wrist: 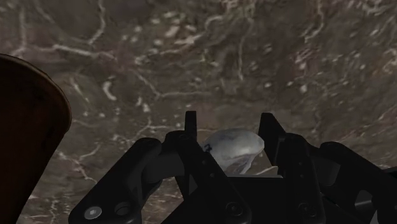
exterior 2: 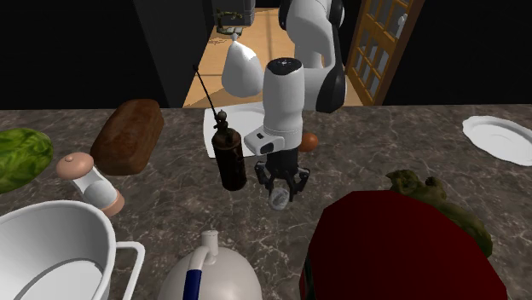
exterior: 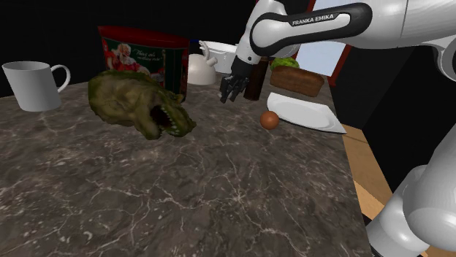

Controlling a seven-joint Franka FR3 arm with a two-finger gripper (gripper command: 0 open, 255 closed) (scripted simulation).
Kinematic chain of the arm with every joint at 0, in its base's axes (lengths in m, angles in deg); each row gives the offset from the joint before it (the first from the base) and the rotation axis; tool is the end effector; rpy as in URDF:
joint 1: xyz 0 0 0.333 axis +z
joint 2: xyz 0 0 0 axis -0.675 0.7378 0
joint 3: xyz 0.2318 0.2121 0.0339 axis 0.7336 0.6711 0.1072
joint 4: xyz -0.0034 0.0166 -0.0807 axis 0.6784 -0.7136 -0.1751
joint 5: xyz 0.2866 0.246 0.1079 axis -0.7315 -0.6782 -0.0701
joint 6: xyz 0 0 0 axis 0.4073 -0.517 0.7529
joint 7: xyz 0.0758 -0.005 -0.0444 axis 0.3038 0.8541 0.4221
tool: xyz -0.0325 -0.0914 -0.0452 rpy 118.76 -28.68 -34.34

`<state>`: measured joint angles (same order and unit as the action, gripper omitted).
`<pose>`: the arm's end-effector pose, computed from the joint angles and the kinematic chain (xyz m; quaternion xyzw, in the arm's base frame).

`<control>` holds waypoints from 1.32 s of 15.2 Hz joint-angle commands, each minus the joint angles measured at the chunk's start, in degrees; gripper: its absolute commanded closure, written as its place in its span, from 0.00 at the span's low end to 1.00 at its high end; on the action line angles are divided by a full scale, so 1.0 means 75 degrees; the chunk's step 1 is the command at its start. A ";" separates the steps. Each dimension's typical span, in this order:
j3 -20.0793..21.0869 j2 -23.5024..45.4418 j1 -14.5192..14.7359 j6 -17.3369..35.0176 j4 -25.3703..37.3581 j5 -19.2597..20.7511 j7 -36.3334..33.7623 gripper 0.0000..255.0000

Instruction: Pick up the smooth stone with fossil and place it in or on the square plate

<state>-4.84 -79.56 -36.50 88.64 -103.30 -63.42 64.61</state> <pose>0.5924 0.1199 0.5050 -0.9907 -0.0701 -0.1057 0.0489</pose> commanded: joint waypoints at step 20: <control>-0.0008 -0.0030 -0.0007 -0.1838 0.1813 0.0056 -0.0128 1.00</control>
<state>-4.90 -79.94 -36.56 75.69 -90.66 -63.04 63.71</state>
